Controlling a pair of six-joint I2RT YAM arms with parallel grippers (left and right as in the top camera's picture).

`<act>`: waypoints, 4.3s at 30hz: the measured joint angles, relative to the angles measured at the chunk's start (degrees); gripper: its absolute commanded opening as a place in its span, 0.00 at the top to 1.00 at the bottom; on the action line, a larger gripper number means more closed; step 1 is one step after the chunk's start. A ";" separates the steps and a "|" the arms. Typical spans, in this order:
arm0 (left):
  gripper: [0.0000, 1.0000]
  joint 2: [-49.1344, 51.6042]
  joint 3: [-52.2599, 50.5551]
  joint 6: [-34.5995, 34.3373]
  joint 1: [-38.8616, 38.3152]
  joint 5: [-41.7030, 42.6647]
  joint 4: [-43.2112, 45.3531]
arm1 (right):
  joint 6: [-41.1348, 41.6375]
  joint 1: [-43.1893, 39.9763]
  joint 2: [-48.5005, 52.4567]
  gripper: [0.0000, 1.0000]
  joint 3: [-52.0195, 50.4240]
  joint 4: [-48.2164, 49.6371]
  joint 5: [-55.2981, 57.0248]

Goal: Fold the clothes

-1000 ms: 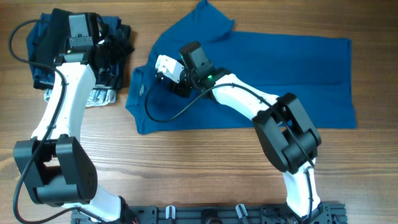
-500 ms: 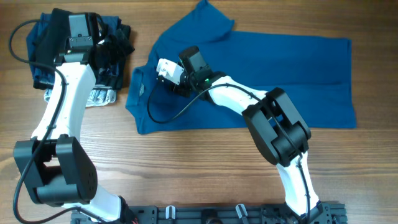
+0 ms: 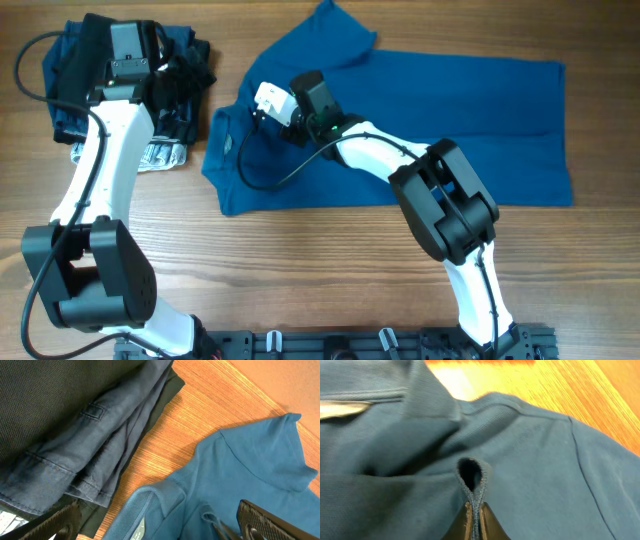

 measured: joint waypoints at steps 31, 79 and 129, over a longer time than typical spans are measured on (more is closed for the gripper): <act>0.00 0.00 0.00 0.15 0.00 0.00 0.02 | 39.06 -11.50 -11.13 0.38 1.31 -27.08 6.99; 0.00 0.00 0.00 0.15 0.00 0.00 0.00 | 53.00 -13.86 -7.61 0.61 -0.28 -32.52 -0.87; 0.00 0.00 0.00 0.17 0.00 0.00 0.00 | 45.33 -35.28 -30.27 0.01 9.09 -58.12 -1.44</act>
